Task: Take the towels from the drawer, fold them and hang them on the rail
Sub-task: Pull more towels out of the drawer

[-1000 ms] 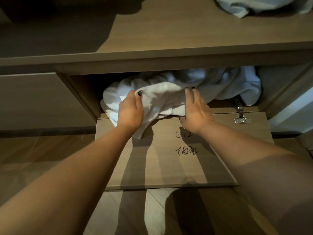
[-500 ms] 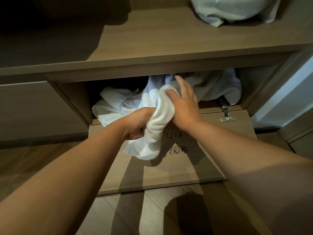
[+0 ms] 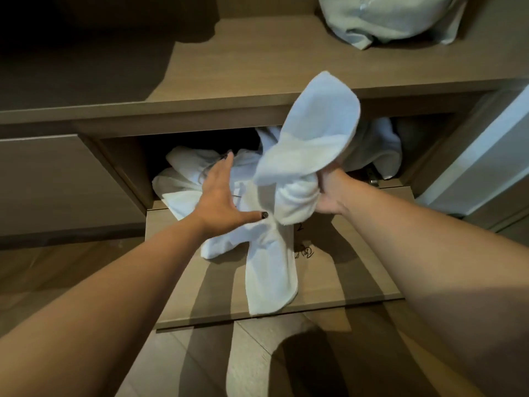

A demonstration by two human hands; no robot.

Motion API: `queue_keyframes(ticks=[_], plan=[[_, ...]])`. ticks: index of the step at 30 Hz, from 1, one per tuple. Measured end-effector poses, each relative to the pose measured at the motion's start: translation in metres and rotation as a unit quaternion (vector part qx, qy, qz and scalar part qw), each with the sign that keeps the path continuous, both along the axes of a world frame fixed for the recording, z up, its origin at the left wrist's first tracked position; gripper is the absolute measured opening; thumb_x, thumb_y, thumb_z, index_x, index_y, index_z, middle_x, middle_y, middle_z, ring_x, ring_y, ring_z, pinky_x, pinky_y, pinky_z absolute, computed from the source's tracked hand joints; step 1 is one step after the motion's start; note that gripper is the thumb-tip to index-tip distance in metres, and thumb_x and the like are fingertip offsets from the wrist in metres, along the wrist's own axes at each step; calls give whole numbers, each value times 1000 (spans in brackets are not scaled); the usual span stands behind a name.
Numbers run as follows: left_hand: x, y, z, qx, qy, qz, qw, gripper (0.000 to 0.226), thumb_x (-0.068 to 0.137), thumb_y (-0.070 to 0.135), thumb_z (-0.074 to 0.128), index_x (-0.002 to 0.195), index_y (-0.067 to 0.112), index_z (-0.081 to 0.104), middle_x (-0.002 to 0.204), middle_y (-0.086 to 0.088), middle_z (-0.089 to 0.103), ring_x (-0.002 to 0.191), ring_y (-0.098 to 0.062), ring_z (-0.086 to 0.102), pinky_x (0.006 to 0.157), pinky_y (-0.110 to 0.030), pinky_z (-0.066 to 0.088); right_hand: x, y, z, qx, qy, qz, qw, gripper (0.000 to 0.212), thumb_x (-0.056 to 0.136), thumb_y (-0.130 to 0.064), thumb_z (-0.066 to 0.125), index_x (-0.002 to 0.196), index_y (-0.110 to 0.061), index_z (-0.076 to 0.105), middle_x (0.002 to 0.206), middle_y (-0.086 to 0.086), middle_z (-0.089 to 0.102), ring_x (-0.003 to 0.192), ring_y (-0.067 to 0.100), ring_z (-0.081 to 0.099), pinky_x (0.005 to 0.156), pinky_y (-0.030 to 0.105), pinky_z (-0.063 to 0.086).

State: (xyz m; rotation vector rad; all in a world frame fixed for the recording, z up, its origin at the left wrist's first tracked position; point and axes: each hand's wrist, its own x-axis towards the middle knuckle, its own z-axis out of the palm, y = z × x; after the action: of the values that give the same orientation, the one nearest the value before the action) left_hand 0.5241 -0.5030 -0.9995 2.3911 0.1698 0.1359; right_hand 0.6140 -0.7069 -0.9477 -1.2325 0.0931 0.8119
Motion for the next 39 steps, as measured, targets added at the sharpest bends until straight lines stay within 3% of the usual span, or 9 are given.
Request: queue_keyframes(ticks=[4,12,15,22,26,28,31,35,39], plan=[[9,-19,3,18,-35,-71,997,138,59,65,83,158,23,-4,166,3,-1,153,-19,-1,123,-46,11,5,-17,9,-28,48,78,995,33,73,-39,63,76,-7,71,74,13,70,62,23,70,55,30,58],[17,-49,-16,61,71,-31,995,116,81,47,76,158,15,-4,166,-5,-10,152,-23,-10,121,-37,6,29,-70,26,-197,-10,0,980,43,94,-30,59,62,-8,78,74,12,74,59,25,72,46,30,54],[16,-57,-19,32,114,7,993,113,85,43,73,156,7,-8,164,-13,-5,152,-29,-2,120,-36,9,36,-97,1,-432,-113,-162,880,39,89,-28,69,118,-4,60,112,18,65,95,34,67,70,34,53],[25,-60,-37,-109,200,74,971,97,80,38,79,147,1,20,144,-16,45,132,-32,44,106,-39,40,29,-89,-34,-625,-440,-158,624,57,86,-12,65,137,-11,40,142,17,37,127,36,43,105,47,34],[28,-66,-31,-190,160,129,960,6,79,20,68,82,15,66,74,-1,68,71,-21,63,58,-25,48,15,-45,-35,-461,-603,64,648,50,87,-16,58,136,-20,49,148,10,35,137,32,30,110,45,24],[27,-61,-20,-275,134,187,933,16,74,15,64,60,18,58,50,4,57,49,-16,52,41,-19,41,7,-35,-47,-435,-601,224,632,57,89,-41,60,142,-29,43,160,5,14,147,27,8,117,48,12],[25,-42,1,-326,99,255,905,9,74,7,58,70,15,58,57,-4,53,58,-24,49,47,-26,40,6,-41,-69,-491,-577,295,583,85,81,-47,66,152,-40,18,163,0,-14,149,30,-2,118,53,14],[18,-24,23,-511,93,258,815,48,63,1,50,107,0,69,91,-18,71,85,-43,69,73,-46,60,10,-47,-77,-552,-601,251,521,87,83,-21,65,153,-38,16,150,17,18,121,39,40,91,44,47],[17,-23,46,-557,36,289,777,23,53,9,52,60,12,74,69,-5,71,58,-27,68,59,-30,58,18,-51,-77,-595,-579,182,527,90,78,-9,68,152,-27,21,131,18,34,107,39,47,76,43,45]])
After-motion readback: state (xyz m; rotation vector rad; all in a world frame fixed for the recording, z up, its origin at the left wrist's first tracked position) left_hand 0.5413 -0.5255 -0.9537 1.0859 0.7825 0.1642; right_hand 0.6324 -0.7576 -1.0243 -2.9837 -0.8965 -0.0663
